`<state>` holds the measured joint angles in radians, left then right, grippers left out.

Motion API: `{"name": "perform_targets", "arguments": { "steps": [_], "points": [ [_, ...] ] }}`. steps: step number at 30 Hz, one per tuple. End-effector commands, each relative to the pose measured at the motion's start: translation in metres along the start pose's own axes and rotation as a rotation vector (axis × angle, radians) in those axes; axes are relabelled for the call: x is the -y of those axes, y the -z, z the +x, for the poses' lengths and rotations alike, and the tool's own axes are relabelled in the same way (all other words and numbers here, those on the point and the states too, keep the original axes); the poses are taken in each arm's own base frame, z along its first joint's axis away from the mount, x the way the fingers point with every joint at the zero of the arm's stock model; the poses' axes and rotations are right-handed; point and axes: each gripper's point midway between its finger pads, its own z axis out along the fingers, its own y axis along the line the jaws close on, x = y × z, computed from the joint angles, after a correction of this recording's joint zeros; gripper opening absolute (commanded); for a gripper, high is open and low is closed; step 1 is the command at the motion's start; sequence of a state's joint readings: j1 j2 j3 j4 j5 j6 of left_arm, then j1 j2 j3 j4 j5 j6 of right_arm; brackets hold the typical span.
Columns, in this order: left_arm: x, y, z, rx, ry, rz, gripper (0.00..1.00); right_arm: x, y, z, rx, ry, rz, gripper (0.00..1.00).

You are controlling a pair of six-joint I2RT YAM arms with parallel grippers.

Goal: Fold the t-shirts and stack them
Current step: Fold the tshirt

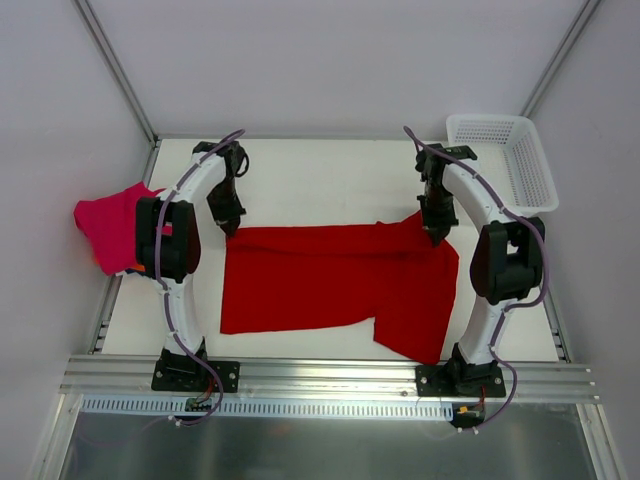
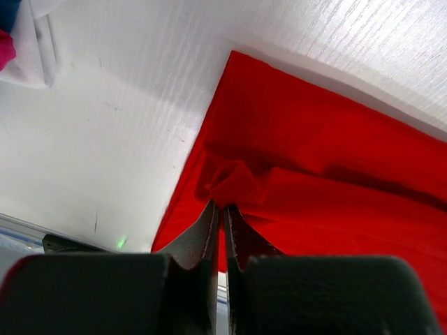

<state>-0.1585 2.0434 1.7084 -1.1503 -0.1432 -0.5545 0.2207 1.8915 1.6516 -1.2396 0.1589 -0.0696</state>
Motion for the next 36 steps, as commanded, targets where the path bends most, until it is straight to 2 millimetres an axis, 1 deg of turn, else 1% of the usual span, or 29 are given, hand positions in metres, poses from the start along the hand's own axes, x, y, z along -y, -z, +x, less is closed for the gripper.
{"name": "perform_targets", "arguments": {
  "steps": [1, 2, 3, 4, 5, 6, 7, 8, 9, 12, 13, 14, 16, 17, 18, 19, 20, 21, 22, 23, 26, 29, 31, 34, 35, 36],
  "points": [
    [-0.011, 0.0, 0.01, -0.022, -0.049, -0.067, 0.0, 0.009, 0.01, 0.019, -0.044, -0.001, 0.047, 0.0],
    [-0.013, 0.0, 0.011, -0.025, -0.051, -0.076, 0.0, 0.008, 0.008, 0.021, -0.053, 0.0, 0.053, 0.0],
    [-0.014, 0.0, 0.012, -0.027, -0.053, -0.088, 0.03, 0.009, 0.008, 0.022, -0.061, -0.001, 0.056, 0.02],
    [-0.019, 0.001, 0.014, -0.023, -0.064, -0.124, 0.21, 0.011, 0.007, 0.023, -0.064, -0.005, 0.07, 0.08],
    [-0.021, 0.002, 0.014, -0.019, -0.069, -0.146, 0.4, 0.011, 0.008, 0.024, -0.068, -0.003, 0.076, 0.17],
    [-0.023, 0.004, 0.015, -0.012, -0.076, -0.167, 0.64, 0.012, 0.009, 0.025, -0.071, -0.008, 0.081, 0.4],
    [-0.026, 0.007, 0.016, -0.005, -0.083, -0.189, 0.84, 0.015, 0.011, 0.025, -0.066, -0.01, 0.099, 0.49],
    [-0.031, 0.011, 0.017, 0.005, -0.096, -0.232, 0.99, 0.017, 0.014, 0.026, -0.062, -0.013, 0.11, 0.66],
    [-0.033, 0.015, 0.017, 0.014, -0.098, -0.242, 0.99, 0.019, 0.016, 0.026, -0.057, -0.016, 0.121, 0.82],
    [-0.03, 0.024, 0.02, 0.017, -0.076, -0.214, 0.99, 0.022, 0.028, 0.025, -0.039, -0.011, 0.128, 0.84],
    [-0.025, 0.031, 0.018, 0.033, -0.061, -0.184, 0.99, 0.023, 0.031, 0.023, -0.025, -0.009, 0.134, 0.85],
    [-0.02, 0.035, 0.019, 0.028, -0.052, -0.149, 0.99, 0.024, 0.04, 0.019, 0.018, -0.022, 0.123, 0.85],
    [-0.009, 0.048, 0.01, 0.063, -0.02, -0.091, 0.99, 0.015, 0.055, 0.005, 0.107, -0.029, 0.056, 0.83],
    [-0.005, 0.052, 0.007, 0.072, -0.01, -0.07, 0.95, 0.009, 0.061, -0.005, 0.16, -0.038, 0.02, 0.73],
    [0.0, 0.058, 0.0, 0.094, 0.0, -0.047, 0.89, 0.002, 0.069, -0.012, 0.194, -0.045, -0.027, 0.66],
    [0.003, 0.06, -0.003, 0.1, 0.004, -0.039, 0.81, -0.003, 0.071, -0.016, 0.203, -0.047, -0.051, 0.57],
    [0.006, 0.061, -0.005, 0.104, 0.002, -0.034, 0.68, -0.008, 0.071, -0.018, 0.197, -0.049, -0.072, 0.2],
    [0.009, 0.058, -0.008, 0.099, -0.005, -0.03, 0.3, -0.013, 0.067, -0.02, 0.174, -0.053, -0.094, 0.04],
    [0.01, 0.057, -0.008, 0.096, -0.007, -0.029, 0.11, -0.017, 0.063, -0.019, 0.155, -0.058, -0.101, 0.0],
    [0.011, 0.056, -0.008, 0.088, -0.008, -0.031, 0.0, -0.02, 0.06, -0.018, 0.139, -0.058, -0.114, 0.01],
    [0.014, 0.047, 0.001, 0.04, -0.009, -0.026, 0.0, -0.032, 0.051, -0.016, 0.107, -0.046, -0.157, 0.0],
    [0.014, 0.038, 0.008, -0.002, -0.019, -0.029, 0.0, -0.033, 0.044, -0.016, 0.088, -0.032, -0.154, 0.0],
    [0.019, 0.032, 0.012, -0.035, -0.041, -0.017, 0.0, -0.034, 0.038, -0.015, 0.064, -0.018, -0.151, 0.0],
    [0.025, 0.021, 0.015, -0.082, -0.069, -0.007, 0.0, -0.038, 0.026, -0.014, 0.016, -0.006, -0.156, 0.01],
    [0.027, 0.017, 0.016, -0.102, -0.073, -0.002, 0.0, -0.045, 0.02, -0.014, -0.01, 0.001, -0.182, 0.0],
    [0.028, 0.011, 0.018, -0.122, -0.077, -0.009, 0.0, -0.047, 0.018, -0.015, -0.019, 0.003, -0.185, 0.01]
  ]
}}
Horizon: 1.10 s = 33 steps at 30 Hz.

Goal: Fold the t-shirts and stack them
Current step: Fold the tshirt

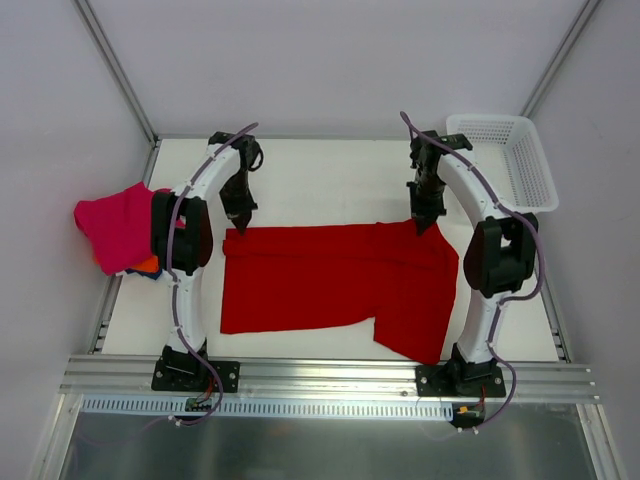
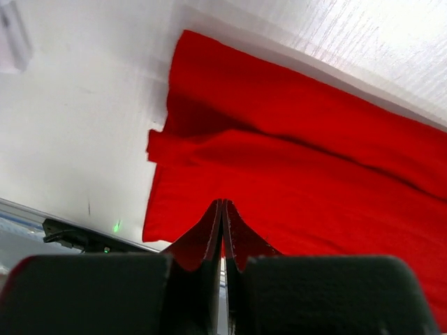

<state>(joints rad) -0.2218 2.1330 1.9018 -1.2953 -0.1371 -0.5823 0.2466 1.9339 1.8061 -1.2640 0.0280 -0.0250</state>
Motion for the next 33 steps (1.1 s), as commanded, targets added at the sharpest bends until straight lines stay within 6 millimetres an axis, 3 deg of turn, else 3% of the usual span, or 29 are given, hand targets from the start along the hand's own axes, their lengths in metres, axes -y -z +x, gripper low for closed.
{"name": "perform_targets", "arguments": {
  "steps": [1, 19, 33],
  "points": [
    [0.005, -0.013, 0.016, -0.106, -0.047, 0.006, 0.0, -0.01, -0.012, 0.008, -0.083, 0.026, -0.035, 0.01],
    [0.021, -0.062, 0.008, -0.217, -0.076, -0.019, 0.0, -0.022, -0.065, -0.036, -0.136, 0.045, -0.016, 0.01],
    [0.026, -0.076, -0.018, -0.219, -0.04, 0.028, 0.0, -0.005, -0.101, -0.047, -0.199, 0.061, 0.102, 0.0]
  ]
}}
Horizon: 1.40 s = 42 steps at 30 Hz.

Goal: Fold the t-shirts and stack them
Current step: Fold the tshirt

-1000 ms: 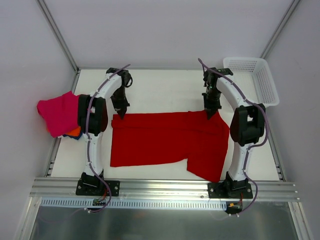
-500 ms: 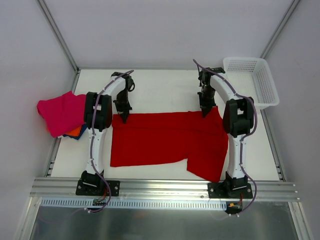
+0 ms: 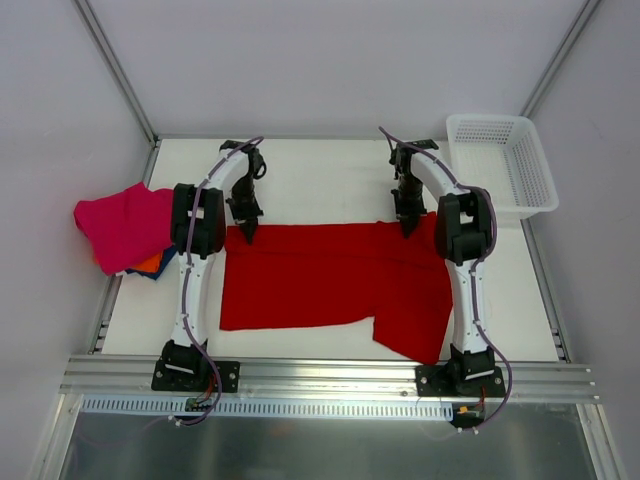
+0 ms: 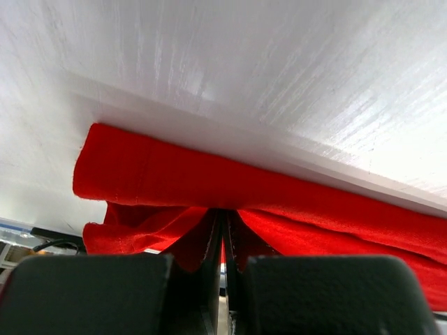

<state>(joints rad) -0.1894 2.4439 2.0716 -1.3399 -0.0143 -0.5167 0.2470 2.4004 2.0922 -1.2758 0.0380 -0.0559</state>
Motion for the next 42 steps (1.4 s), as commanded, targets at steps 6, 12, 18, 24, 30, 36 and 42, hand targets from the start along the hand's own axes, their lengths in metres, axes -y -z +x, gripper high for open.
{"name": "perform_targets", "arguments": {
  "steps": [6, 12, 18, 24, 30, 36, 42],
  "points": [
    [0.0, -0.006, -0.028, -0.001, 0.054, 0.064, 0.0, 0.007, 0.002, -0.023, 0.019, -0.009, 0.036, 0.01],
    [0.007, 0.003, -0.054, 0.033, 0.128, 0.144, 0.0, 0.012, 0.002, -0.049, 0.073, -0.07, -0.006, 0.0],
    [0.013, 0.019, -0.082, 0.078, 0.215, 0.249, 0.0, 0.013, 0.011, -0.075, 0.162, -0.183, -0.119, 0.01],
    [0.023, 0.043, -0.112, 0.206, 0.228, 0.357, 0.0, 0.016, 0.028, -0.104, 0.287, -0.234, -0.183, 0.01],
    [0.024, 0.08, -0.124, 0.33, 0.222, 0.416, 0.0, 0.013, 0.043, -0.119, 0.356, -0.256, -0.268, 0.01],
    [0.014, 0.122, -0.118, 0.431, 0.188, 0.437, 0.0, 0.0, 0.071, -0.128, 0.455, -0.268, -0.375, 0.01],
    [-0.006, 0.105, -0.093, 0.386, 0.18, 0.35, 0.0, 0.005, 0.07, -0.116, 0.426, -0.277, -0.339, 0.0]
  ]
}}
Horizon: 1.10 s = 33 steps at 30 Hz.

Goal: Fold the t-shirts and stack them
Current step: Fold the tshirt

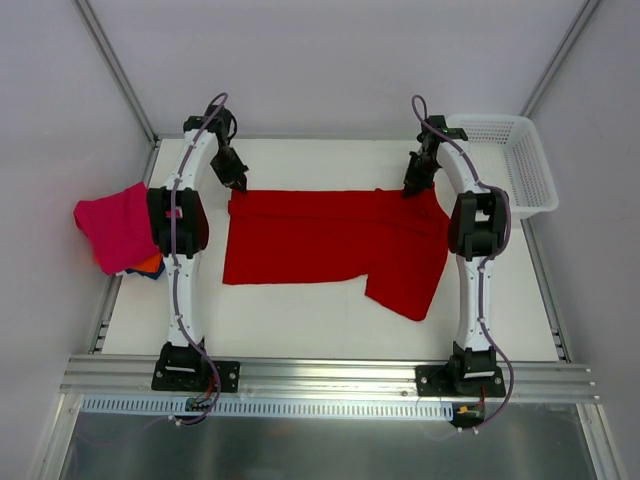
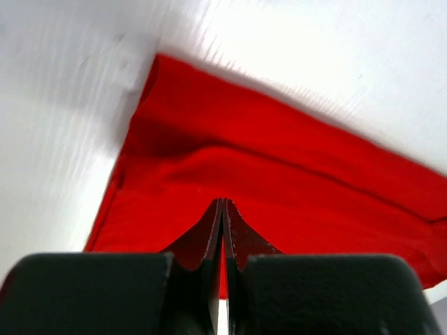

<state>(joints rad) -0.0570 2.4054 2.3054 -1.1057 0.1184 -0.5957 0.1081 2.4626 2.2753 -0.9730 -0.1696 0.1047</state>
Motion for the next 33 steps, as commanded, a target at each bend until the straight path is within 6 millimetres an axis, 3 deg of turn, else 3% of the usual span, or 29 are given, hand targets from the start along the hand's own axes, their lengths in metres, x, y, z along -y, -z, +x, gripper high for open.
{"name": "perform_targets", "arguments": {
  "steps": [1, 8, 12, 17, 18, 19, 21, 25, 33],
  "points": [
    [-0.02, 0.026, 0.006, 0.023, -0.02, -0.047, 0.0, -0.009, 0.039, -0.004, 0.046, -0.004, -0.031, 0.0],
    [-0.033, 0.031, 0.021, 0.001, -0.036, -0.084, 0.0, -0.006, 0.062, 0.022, 0.023, 0.036, 0.005, 0.01],
    [-0.028, 0.032, 0.024, -0.006, -0.047, -0.069, 0.01, -0.007, 0.08, 0.035, 0.027, 0.07, 0.018, 0.04],
    [-0.026, 0.028, 0.032, -0.032, -0.066, -0.072, 0.28, -0.001, 0.1, 0.049, 0.028, 0.104, 0.049, 0.34],
    [-0.025, 0.03, 0.035, -0.036, -0.073, -0.071, 0.44, -0.003, 0.107, 0.052, 0.033, 0.111, 0.046, 0.38],
    [-0.026, 0.031, 0.037, -0.037, -0.077, -0.076, 0.53, 0.0, 0.113, 0.058, 0.014, 0.114, 0.057, 0.47],
    [-0.029, 0.039, 0.045, -0.043, -0.093, -0.1, 0.76, 0.007, 0.125, 0.064, 0.0, 0.125, 0.091, 0.5],
    [-0.039, 0.054, 0.067, -0.074, -0.121, -0.171, 0.78, 0.028, 0.157, 0.102, -0.09, 0.123, 0.177, 0.52],
    [-0.063, 0.076, 0.127, -0.179, -0.169, -0.239, 0.76, 0.055, 0.177, 0.174, -0.231, 0.149, 0.229, 0.57]
  ]
}}
